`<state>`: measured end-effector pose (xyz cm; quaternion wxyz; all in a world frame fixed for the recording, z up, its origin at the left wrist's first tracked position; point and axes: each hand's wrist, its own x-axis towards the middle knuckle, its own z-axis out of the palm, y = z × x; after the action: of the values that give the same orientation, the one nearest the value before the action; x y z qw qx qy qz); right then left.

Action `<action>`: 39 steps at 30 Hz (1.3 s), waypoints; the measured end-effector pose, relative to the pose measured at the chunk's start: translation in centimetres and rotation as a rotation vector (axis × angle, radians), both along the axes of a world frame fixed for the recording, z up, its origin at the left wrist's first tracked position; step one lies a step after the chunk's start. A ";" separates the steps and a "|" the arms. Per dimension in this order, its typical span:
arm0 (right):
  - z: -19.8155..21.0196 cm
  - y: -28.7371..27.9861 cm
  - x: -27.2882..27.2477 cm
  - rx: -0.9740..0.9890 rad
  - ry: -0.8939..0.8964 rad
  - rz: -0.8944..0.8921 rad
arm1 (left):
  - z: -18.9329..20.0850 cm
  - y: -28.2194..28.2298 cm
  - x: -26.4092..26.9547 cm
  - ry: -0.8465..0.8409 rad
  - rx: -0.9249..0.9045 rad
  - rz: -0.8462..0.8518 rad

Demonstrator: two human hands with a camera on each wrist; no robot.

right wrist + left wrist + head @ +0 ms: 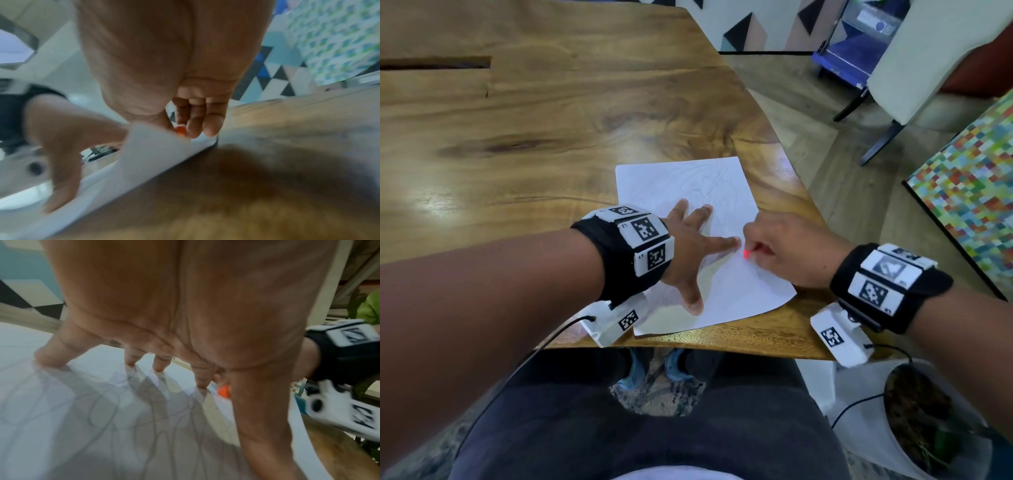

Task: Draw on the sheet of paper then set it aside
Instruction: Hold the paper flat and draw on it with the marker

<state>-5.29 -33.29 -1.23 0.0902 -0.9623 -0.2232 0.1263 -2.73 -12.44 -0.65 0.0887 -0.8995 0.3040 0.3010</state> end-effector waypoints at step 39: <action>-0.3 -1.3 0.9 -0.019 -0.056 0.028 | -1.0 -2.1 0.5 -0.105 -0.024 -0.029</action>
<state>-4.37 -34.64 -1.49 0.0730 -0.9631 -0.2379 0.1029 -2.22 -14.59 -1.67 0.0979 -0.9107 0.3154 0.2482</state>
